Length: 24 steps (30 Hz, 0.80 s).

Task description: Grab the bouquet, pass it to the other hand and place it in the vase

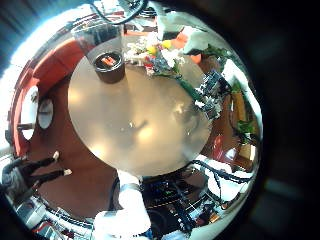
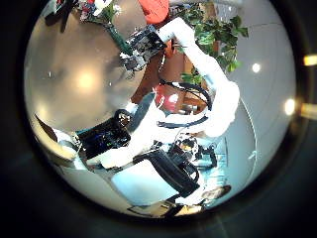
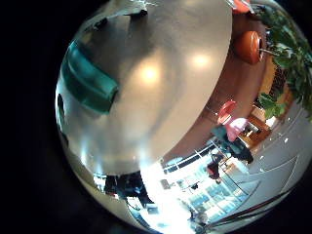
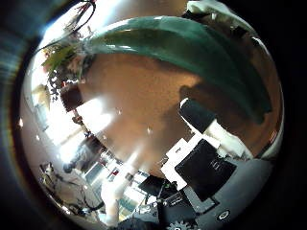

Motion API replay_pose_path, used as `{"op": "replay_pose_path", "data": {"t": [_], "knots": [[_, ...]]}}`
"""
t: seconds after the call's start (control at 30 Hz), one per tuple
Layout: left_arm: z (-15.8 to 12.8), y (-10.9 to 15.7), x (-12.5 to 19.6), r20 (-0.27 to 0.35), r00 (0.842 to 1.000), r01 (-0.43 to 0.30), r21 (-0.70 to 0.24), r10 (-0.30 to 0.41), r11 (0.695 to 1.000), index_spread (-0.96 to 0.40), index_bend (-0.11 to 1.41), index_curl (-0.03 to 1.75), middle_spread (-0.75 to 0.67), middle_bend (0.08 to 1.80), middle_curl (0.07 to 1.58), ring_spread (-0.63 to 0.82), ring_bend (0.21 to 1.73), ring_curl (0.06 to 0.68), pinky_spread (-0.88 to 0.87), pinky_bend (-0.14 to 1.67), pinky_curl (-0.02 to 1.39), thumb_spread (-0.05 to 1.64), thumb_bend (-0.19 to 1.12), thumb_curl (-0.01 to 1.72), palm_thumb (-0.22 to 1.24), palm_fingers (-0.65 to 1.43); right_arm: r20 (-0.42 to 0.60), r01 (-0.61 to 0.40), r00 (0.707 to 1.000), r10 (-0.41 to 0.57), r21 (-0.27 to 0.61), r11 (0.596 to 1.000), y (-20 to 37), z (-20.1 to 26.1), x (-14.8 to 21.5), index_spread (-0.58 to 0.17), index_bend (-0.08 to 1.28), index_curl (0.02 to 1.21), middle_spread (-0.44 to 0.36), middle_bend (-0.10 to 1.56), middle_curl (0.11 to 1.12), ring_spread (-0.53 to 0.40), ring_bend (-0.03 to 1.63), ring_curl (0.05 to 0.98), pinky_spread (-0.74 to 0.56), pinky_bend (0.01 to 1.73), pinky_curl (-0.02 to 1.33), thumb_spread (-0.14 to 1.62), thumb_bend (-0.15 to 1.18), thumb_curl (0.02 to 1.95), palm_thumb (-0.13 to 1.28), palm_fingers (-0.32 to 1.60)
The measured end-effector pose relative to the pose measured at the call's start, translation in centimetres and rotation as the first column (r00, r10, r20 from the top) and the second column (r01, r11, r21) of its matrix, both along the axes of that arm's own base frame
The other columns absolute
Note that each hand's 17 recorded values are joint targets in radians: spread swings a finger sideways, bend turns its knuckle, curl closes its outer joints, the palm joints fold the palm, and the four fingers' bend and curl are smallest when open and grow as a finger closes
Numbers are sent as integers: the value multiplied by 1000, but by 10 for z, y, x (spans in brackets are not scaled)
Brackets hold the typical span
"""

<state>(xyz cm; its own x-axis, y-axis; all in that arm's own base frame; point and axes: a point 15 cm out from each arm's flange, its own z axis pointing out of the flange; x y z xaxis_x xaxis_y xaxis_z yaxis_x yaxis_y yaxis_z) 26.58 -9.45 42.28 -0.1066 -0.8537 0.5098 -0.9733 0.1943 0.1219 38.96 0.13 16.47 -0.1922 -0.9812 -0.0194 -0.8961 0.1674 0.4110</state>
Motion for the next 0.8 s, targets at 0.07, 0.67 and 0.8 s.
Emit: {"op": "replay_pose_path", "data": {"t": [0.07,0.67,0.8], "knots": [[0,0,0,0,1000,-2,0,2,1000,14,183,423,220,229,407,358,649,125,365,206,358,1162,-20,305,248,387,-14,1,1000,-1,0,1000,0,-6,-1,-301,386,566,-137,745,581,-192,974,432,-2,643,195,1011,-21,475,712,433],[-5,2,3,-20,1000,-14,5,14,1000,12,183,422,221,218,405,355,643,120,368,197,364,1162,-20,305,248,387,89,-33,995,40,-73,997,-2,-1,39,-452,836,917,-269,1086,844,-246,1315,596,-308,1343,454,923,23,577,1034,1213],[-6,2,3,-23,1000,-16,5,16,1000,12,183,422,221,218,405,355,643,119,368,197,365,1162,-20,305,248,387,289,-13,957,36,-81,997,-7,38,71,-424,955,984,-252,1177,899,-233,1371,636,-257,1414,512,911,56,635,1129,1162]]}}
